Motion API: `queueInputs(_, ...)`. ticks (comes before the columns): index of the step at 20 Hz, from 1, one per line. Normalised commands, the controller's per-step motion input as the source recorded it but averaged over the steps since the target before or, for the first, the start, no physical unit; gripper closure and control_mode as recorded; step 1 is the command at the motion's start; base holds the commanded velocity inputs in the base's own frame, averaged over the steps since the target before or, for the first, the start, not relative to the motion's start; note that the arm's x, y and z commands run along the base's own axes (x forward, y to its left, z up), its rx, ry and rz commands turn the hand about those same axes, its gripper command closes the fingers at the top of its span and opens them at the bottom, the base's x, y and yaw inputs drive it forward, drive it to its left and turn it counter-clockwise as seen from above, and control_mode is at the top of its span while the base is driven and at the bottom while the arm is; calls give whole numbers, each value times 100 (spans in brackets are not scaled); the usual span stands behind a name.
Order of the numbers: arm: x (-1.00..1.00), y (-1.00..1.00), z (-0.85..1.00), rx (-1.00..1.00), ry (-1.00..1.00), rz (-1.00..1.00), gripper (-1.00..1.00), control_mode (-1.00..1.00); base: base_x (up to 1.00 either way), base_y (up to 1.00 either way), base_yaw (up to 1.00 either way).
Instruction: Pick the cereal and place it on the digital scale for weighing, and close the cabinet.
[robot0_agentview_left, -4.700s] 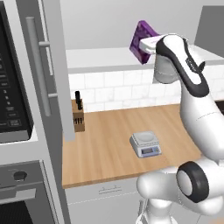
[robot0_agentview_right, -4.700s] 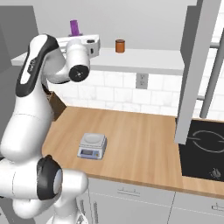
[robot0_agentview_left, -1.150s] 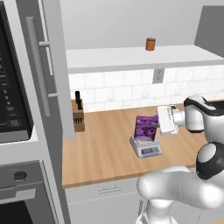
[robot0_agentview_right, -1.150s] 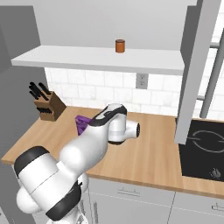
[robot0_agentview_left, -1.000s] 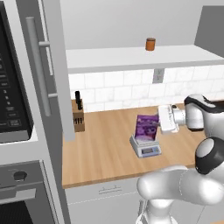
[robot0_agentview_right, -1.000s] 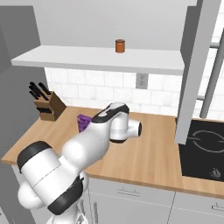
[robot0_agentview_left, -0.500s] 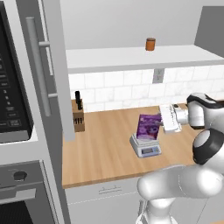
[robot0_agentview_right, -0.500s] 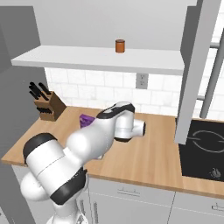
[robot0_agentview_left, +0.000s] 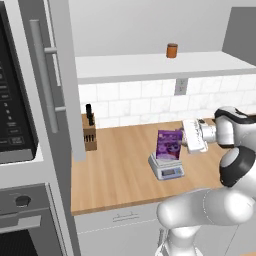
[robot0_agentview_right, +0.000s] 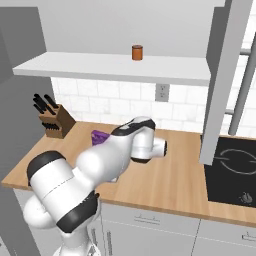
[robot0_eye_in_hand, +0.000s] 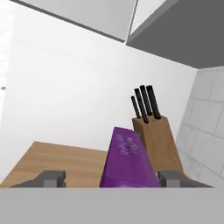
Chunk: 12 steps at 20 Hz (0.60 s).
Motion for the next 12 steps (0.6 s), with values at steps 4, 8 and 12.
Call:
queueInputs(4,0,0,6,0,-7,0,-100,-100,0,0,0)
queueInputs(8,-32,-1,5,2,-22,-8,-100,-100,0,0,0)
queueInputs(12,-28,-5,14,12,-25,-14,-100,-100,0,0,0)
